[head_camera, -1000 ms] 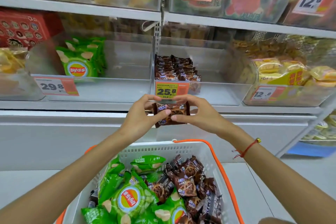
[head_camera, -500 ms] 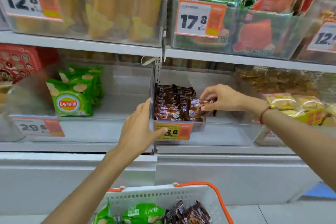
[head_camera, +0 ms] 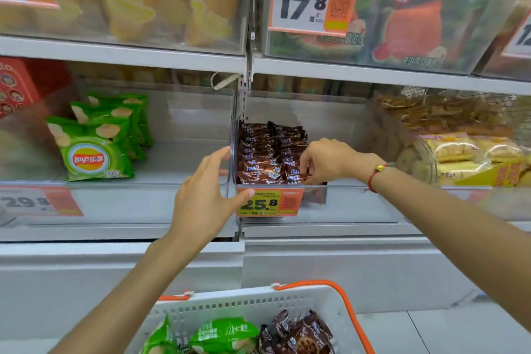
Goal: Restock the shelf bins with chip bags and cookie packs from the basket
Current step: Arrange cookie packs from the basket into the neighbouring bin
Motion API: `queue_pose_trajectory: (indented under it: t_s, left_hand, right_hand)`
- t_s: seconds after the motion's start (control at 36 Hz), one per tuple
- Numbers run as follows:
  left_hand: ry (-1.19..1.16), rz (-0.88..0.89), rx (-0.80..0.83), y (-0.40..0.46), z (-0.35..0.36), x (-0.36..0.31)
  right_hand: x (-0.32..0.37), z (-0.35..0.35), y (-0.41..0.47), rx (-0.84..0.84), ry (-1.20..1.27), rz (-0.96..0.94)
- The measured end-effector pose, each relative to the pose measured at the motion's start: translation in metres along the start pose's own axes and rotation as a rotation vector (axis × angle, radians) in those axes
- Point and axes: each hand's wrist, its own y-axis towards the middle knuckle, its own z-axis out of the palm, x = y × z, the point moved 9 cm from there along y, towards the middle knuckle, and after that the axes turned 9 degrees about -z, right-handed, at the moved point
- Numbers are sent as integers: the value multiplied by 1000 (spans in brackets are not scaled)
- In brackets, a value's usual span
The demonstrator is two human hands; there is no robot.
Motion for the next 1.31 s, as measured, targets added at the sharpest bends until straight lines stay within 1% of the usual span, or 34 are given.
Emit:
queue_pose_trajectory:
  t_s: [0.11,0.25,0.36,0.44,0.58,0.64,0.69,0.78,0.86,0.94,1.06,1.11,1.17,1.22,1.31]
  left_hand:
    - [-14,-9,13,-2,-1,-3]
    - [-26,-19,49,-1,-1,-5]
    - [-45,-27,42,-4,-2,-6]
    - [-44,5,-35,-9,-11,-12]
    - [-60,175,-157,-30,-31,-39]
    - [-43,239,-155,-44,-31,-49]
    - [-2,282,-115,-57,-23,-54]
    - [52,315,13,-82,5,-51]
    - [88,217,261,-112,52,-27]
    - [214,165,515,-148,100,0]
    - [452,194,810,-199,155,36]
    - [505,202,928,-223,177,52]
    - [504,157,1028,-241,195,66]
    - [468,81,1093,-251,208,72]
    - [462,12,1095,-252,224,77]
  right_hand:
    - [4,3,4,4,-13,37]
    - [9,2,5,60,-27,90]
    - [5,-3,-3,24,23,121]
    - [1,-14,-17,-82,68,112]
    - [7,-41,-68,-399,172,87]
    - [16,-42,-95,-504,223,67]
    - [23,-27,-117,-527,267,55]
    - [32,20,-138,-434,345,42]
    - [38,77,-151,-274,424,56]
    - [47,135,-160,-82,513,75]
    - [71,217,-173,253,632,79]
    - [86,251,-181,386,616,60]
    - [96,277,-188,452,559,45]
    - [106,295,-192,467,563,48]
    - [114,309,-196,477,603,60]
